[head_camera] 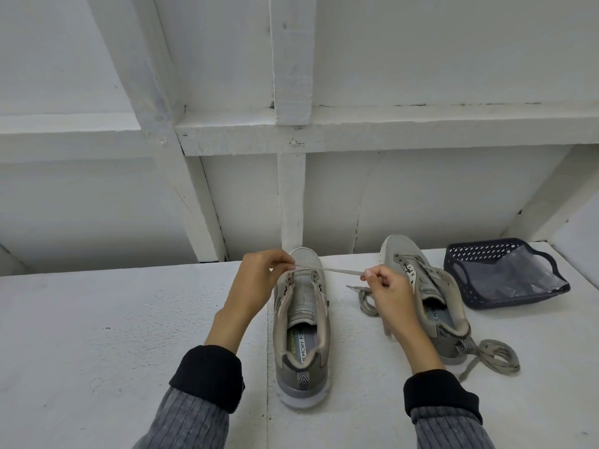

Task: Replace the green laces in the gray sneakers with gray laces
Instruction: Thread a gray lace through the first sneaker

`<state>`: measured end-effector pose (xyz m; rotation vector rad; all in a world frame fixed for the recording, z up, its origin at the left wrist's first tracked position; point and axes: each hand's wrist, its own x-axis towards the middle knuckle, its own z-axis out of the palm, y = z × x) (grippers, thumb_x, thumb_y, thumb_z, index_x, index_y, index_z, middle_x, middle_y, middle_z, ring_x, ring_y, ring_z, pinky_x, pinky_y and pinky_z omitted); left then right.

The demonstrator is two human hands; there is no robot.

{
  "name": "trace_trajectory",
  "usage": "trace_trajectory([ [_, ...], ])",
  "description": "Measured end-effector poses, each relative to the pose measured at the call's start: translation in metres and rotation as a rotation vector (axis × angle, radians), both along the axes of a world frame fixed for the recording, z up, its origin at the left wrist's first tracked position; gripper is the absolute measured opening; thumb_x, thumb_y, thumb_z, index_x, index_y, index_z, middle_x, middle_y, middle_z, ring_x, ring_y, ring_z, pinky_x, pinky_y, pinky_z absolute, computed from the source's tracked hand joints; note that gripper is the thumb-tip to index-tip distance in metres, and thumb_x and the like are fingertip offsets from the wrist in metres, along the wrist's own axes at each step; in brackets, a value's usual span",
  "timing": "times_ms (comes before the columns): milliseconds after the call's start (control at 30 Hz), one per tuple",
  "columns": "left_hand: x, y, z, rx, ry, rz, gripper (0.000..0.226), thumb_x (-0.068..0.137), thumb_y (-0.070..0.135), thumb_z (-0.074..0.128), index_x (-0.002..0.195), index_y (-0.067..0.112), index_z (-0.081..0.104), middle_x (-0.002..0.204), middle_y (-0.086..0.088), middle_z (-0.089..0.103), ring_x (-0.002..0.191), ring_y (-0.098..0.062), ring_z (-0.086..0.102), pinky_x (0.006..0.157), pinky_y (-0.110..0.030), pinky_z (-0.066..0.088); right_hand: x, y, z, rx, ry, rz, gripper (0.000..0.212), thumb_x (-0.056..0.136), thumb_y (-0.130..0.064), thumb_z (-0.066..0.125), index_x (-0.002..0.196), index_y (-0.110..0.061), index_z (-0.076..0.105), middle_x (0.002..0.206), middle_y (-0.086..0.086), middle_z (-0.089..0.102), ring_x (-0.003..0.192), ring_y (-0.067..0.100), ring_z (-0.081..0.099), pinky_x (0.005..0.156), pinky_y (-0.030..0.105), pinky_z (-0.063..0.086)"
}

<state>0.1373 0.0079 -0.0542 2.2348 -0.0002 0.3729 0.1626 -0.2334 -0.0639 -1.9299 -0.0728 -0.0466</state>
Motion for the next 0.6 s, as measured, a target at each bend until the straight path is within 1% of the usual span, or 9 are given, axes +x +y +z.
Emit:
trace_trajectory([
  [100,0.004,0.002,-0.009,0.042,-0.104,0.047,0.005,0.085,0.015,0.074,0.082,0.019,0.075,0.080,0.014,0.072,0.076,-0.001,0.064,0.075,-0.024,0.053,0.005,0.002,-0.007,-0.046,0.010,0.012,0.018,0.097,-0.014,0.055,0.082,-0.015,0.064,0.069,0.005,0.059,0.064,0.006,0.051,0.056,0.016,0.037],
  [167,0.005,0.000,-0.014,0.054,-0.173,0.020,0.005,0.085,0.012,0.075,0.083,0.017,0.075,0.082,0.012,0.071,0.077,-0.003,0.064,0.075,-0.028,0.054,0.009,0.006,-0.011,-0.136,-0.003,0.029,0.011,0.096,-0.013,0.055,0.098,-0.018,0.065,0.088,-0.006,0.063,0.087,0.010,0.054,0.070,0.021,0.041],
  [233,0.006,-0.004,-0.019,0.074,-0.206,-0.029,0.004,0.085,0.013,0.074,0.084,0.016,0.075,0.082,0.012,0.071,0.077,-0.003,0.064,0.074,-0.032,0.054,0.012,0.016,-0.010,-0.131,-0.016,0.095,0.024,0.098,-0.017,0.052,0.121,-0.022,0.056,0.107,-0.012,0.063,0.103,0.012,0.053,0.086,0.029,0.044],
  [267,0.008,-0.006,-0.022,0.083,-0.220,-0.044,0.003,0.085,0.015,0.073,0.084,0.017,0.074,0.083,0.012,0.071,0.077,-0.003,0.064,0.073,-0.033,0.054,0.013,0.023,-0.007,-0.078,0.000,0.153,0.029,0.099,-0.021,0.050,0.128,-0.025,0.050,0.110,-0.015,0.063,0.102,0.009,0.055,0.088,0.029,0.045],
  [333,0.011,-0.008,-0.026,0.075,-0.253,-0.045,0.003,0.085,0.018,0.071,0.085,0.017,0.074,0.083,0.012,0.071,0.076,-0.004,0.064,0.072,-0.033,0.054,0.016,0.039,-0.001,0.009,0.075,0.293,0.033,0.100,-0.027,0.048,0.132,-0.030,0.042,0.106,-0.017,0.068,0.086,-0.003,0.058,0.082,0.022,0.046],
  [400,0.014,-0.010,-0.030,0.051,-0.272,-0.036,0.003,0.084,0.016,0.072,0.085,0.016,0.075,0.084,0.010,0.072,0.074,-0.005,0.064,0.071,-0.032,0.054,0.021,0.049,-0.002,-0.032,0.107,0.393,0.026,0.098,-0.027,0.054,0.124,-0.026,0.053,0.088,-0.013,0.070,0.069,-0.008,0.055,0.070,0.017,0.042],
  [467,0.015,-0.011,-0.034,0.027,-0.258,-0.036,0.004,0.083,0.013,0.074,0.085,0.016,0.075,0.084,0.010,0.071,0.075,-0.003,0.064,0.073,-0.030,0.054,0.026,0.054,-0.011,-0.112,0.089,0.409,0.009,0.093,-0.022,0.062,0.100,-0.023,0.068,0.070,-0.013,0.062,0.060,-0.005,0.050,0.062,0.016,0.039],
  [533,0.015,-0.013,-0.038,-0.065,-0.199,-0.018,0.007,0.084,0.011,0.074,0.087,0.018,0.075,0.087,0.013,0.071,0.081,-0.002,0.065,0.078,-0.024,0.053,0.028,0.057,-0.021,-0.124,0.072,0.364,0.015,0.092,-0.018,0.063,0.080,-0.027,0.067,0.065,-0.013,0.058,0.059,-0.002,0.049,0.060,0.015,0.040],
  [600,0.016,-0.016,-0.043,-0.238,-0.114,0.054,0.010,0.089,0.014,0.070,0.098,0.019,0.073,0.099,0.013,0.071,0.095,0.001,0.064,0.085,-0.014,0.048,0.029,0.061,-0.029,-0.086,0.048,0.229,0.018,0.092,-0.015,0.061,0.078,-0.025,0.064,0.071,-0.013,0.062,0.066,-0.002,0.053,0.063,0.011,0.040],
])
